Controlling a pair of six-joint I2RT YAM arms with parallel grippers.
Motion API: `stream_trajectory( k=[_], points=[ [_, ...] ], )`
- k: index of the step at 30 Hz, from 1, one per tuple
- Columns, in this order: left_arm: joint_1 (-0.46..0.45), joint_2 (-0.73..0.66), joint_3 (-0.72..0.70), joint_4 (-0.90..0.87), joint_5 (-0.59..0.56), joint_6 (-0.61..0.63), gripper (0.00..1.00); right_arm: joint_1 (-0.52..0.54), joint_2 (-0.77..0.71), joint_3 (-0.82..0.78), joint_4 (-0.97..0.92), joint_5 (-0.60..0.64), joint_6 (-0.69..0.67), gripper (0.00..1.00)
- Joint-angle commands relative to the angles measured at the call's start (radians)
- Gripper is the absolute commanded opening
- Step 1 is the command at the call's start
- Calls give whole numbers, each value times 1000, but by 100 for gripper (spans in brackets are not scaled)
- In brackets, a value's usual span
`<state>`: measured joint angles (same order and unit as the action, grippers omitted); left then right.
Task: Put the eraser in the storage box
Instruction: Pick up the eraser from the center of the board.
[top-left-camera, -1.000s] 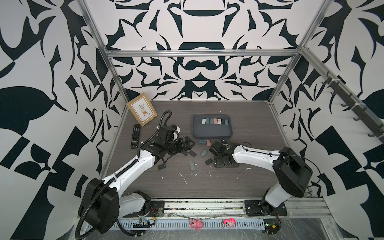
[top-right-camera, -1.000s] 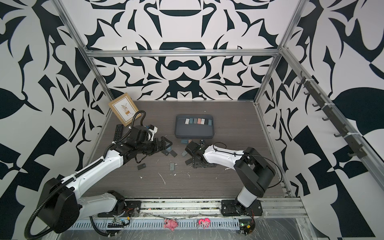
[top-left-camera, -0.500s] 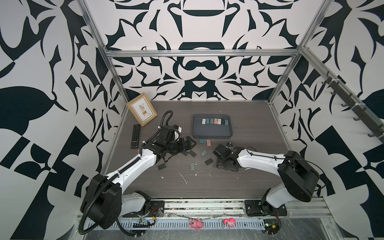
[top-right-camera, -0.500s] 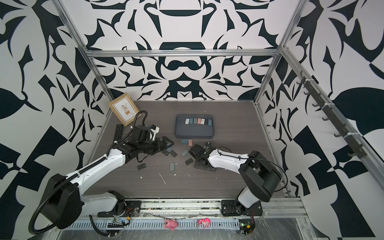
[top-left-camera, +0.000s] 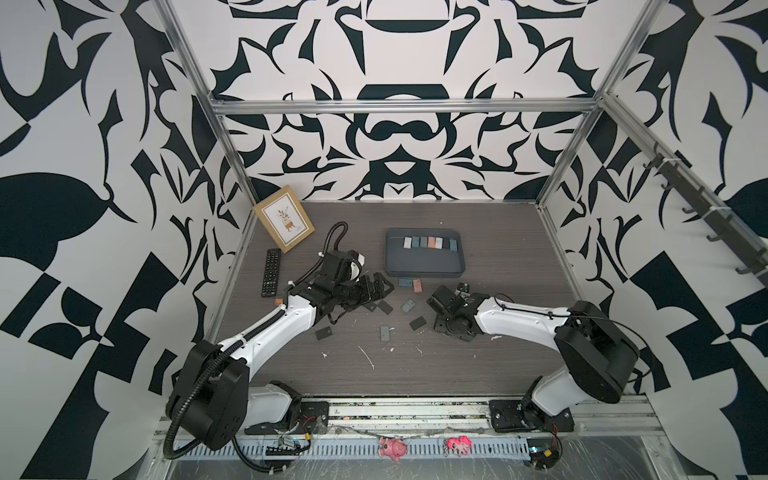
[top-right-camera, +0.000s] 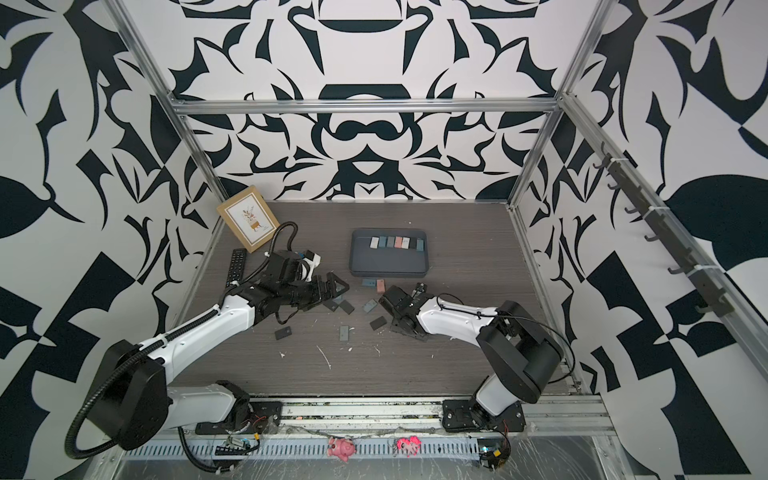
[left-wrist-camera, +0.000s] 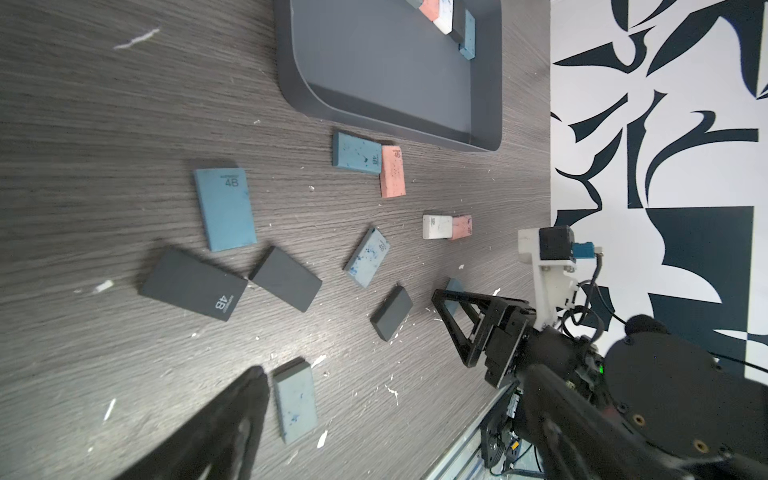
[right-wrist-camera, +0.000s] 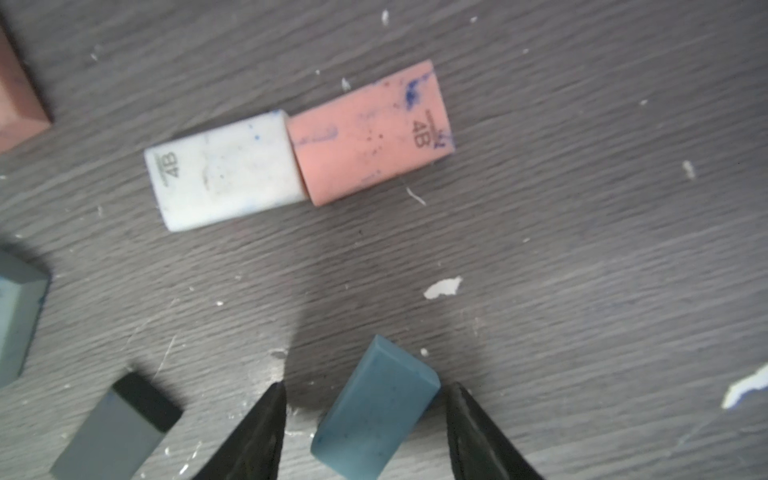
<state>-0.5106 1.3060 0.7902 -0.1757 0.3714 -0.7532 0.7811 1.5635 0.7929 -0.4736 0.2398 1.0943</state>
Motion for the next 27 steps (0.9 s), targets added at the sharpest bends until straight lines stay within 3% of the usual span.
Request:
stream_trajectory(
  k=[1, 14, 20, 27],
  points=[
    [3, 10, -16, 22, 20, -13, 99, -2, 52, 24, -38, 13, -20, 60],
    [4, 10, -16, 13, 14, -9, 99, 13, 125, 110, -80, 58, -106, 36],
    [7, 15, -11, 11, 13, -11, 99, 13, 153, 159, -116, 65, -176, 29],
    [9, 17, -2, 2, 15, -12, 99, 13, 164, 200, -143, 73, -244, 28]
  ],
)
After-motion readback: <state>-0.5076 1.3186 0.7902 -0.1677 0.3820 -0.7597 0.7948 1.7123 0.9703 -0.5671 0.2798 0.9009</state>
